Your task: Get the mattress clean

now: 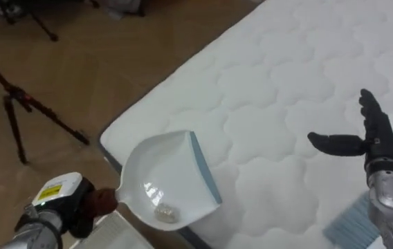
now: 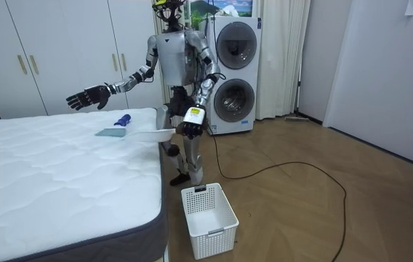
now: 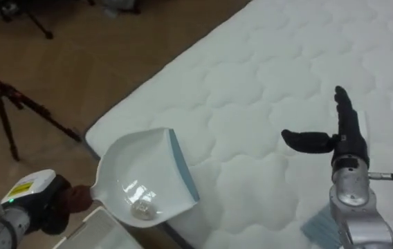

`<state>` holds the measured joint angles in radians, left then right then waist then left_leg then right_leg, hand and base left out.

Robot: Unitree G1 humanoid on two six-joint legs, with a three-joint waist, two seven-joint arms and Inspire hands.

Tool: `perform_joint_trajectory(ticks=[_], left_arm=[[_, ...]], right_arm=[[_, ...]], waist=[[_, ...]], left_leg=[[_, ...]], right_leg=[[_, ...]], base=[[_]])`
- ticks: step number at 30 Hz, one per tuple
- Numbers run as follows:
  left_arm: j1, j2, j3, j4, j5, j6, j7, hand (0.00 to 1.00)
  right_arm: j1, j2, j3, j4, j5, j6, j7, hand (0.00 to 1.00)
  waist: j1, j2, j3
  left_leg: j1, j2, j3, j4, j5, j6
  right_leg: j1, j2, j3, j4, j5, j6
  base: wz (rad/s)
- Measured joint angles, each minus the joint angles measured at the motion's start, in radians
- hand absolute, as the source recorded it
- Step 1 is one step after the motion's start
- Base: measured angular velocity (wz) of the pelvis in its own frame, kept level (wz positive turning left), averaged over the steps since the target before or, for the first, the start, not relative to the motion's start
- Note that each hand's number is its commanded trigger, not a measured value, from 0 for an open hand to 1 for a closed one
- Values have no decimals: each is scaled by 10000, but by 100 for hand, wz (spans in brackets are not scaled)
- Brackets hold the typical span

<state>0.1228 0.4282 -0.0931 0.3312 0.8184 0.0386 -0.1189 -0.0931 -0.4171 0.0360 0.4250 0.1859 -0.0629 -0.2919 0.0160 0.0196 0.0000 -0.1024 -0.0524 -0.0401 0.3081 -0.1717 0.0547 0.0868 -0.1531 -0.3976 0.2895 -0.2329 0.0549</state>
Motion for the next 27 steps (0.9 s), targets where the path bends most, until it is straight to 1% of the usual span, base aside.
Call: perform_joint_trajectory(ticks=[1,2,3,4,5,7,9,11,12,13,16,17,18,19,20,21,22,23,24,25,26,27], left_arm=[[3,2,56,-60,0,-18,-18,100],[-6,-7,161,-124,27,-26,-47,100],[3,-24,184,-154,30,-25,-65,100],[6,-25,271,-259,29,-29,-168,100],[6,-26,342,-347,26,-34,-227,100],[8,-77,503,-374,17,-93,-241,100],[43,-138,715,-372,59,-96,-236,100],[115,-214,916,-369,240,-20,-229,100],[142,-216,916,-369,245,11,-229,100],[198,-250,915,-370,245,53,-233,100],[394,-326,912,-435,462,67,-301,100],[485,-330,913,-637,662,77,-384,100],[505,-341,911,-686,700,66,-430,100],[513,-383,912,-685,695,58,-516,100],[512,-453,912,-686,702,53,-558,100],[512,-476,913,-686,708,55,-591,100],[513,-488,904,-679,697,48,-635,100],[528,-499,903,-673,698,47,-647,100],[528,-502,903,-672,698,49,-647,100],[523,-498,904,-673,698,49,-646,100],[512,-498,903,-676,686,47,-646,100],[513,-525,903,-676,661,32,-646,100]], right_arm=[[20,8,-32,-121,6,-6,13,0],[127,12,-93,-386,53,-9,64,0],[212,18,-154,-529,74,-10,80,0],[382,20,-203,-742,135,-11,89,0],[524,21,-204,-881,218,-10,122,0],[618,22,-203,-1028,302,-10,192,0],[662,17,-203,-1258,567,-10,359,0],[772,16,-203,-1372,854,-10,609,0],[777,16,-202,-1373,854,-10,641,0],[777,17,-199,-1380,853,-10,662,0],[795,37,-195,-1390,823,-9,683,0],[872,35,-200,-1448,816,-8,672,0],[929,36,-209,-1476,816,-9,664,0],[1050,45,-214,-1526,812,-9,664,0],[1184,50,-275,-1583,788,-19,668,0],[1208,54,-296,-1582,788,-21,663,0],[1246,60,-302,-1582,801,-21,655,0],[1300,87,-300,-1583,810,-25,659,0],[1328,105,-289,-1582,811,-25,668,0],[1324,118,-288,-1583,811,-26,690,0],[1324,119,-296,-1589,813,-26,773,0],[1336,117,-307,-1644,805,-26,783,0]], waist=[[-61,-26,-1],[-117,-99,-7],[-123,-89,-12],[-153,-90,-9],[-122,-112,1],[-89,-113,5],[11,-187,25],[184,-335,7],[187,-356,0],[185,-364,-5],[160,-315,-18],[135,-307,-19],[119,-307,-19],[34,-294,-12],[-65,-267,-12],[-105,-249,-6],[-124,-218,11],[-113,-207,8],[-69,-202,8],[-49,-190,9],[-98,-171,0],[-109,-147,-24]], left_leg=[[-113,-113,-262,33,17,3],[-309,-342,-631,82,155,-1],[-386,-410,-777,100,184,-14],[-509,-530,-921,122,264,-37],[-551,-540,-1007,122,351,-59],[-641,-537,-1029,153,398,-63],[-634,-563,-1145,59,483,-106],[-685,-641,-1416,-12,643,-140],[-732,-650,-1474,21,660,-151],[-851,-671,-1592,120,688,-170],[-1163,-676,-1676,474,696,-180],[-1338,-675,-1658,643,699,-182],[-1408,-659,-1601,710,715,-167],[-1533,-542,-1149,741,811,-69],[-1702,-355,-435,743,908,70],[-1751,-276,-156,740,954,130],[-1843,-142,255,702,1029,202],[-1874,-84,480,613,1104,251],[-1866,-166,402,504,1139,238],[-1861,-238,292,451,1199,286],[-1851,-444,49,333,1338,362],[-1827,-576,-71,220,1456,383]], right_leg=[[-2,201,451,-380,0,-13],[6,456,964,-845,14,-36],[67,469,961,-880,20,-29],[159,496,870,-879,19,-32],[230,514,694,-878,17,-33],[325,546,485,-879,10,-42],[325,546,465,-876,-19,-61],[332,582,467,-873,-22,-69],[330,608,468,-873,-22,-69],[320,665,465,-874,-16,-78],[333,783,234,-874,-26,-147],[342,812,2,-871,-61,-207],[355,819,-129,-870,-70,-221],[443,813,-449,-865,-91,-220],[473,807,-749,-867,-166,-193],[459,803,-857,-865,-213,-182],[353,695,-1125,-847,-299,-159],[352,644,-1380,-835,-374,-155],[348,697,-1444,-826,-385,-114],[344,717,-1403,-830,-382,-108],[308,805,-1095,-832,-369,-134],[247,828,-875,-810,-402,-186]], base=[[94],[77],[92],[81],[74],[51],[32],[32],[39],[35],[42],[45],[66],[78],[84],[77],[60],[54],[38],[50],[58],[53]])
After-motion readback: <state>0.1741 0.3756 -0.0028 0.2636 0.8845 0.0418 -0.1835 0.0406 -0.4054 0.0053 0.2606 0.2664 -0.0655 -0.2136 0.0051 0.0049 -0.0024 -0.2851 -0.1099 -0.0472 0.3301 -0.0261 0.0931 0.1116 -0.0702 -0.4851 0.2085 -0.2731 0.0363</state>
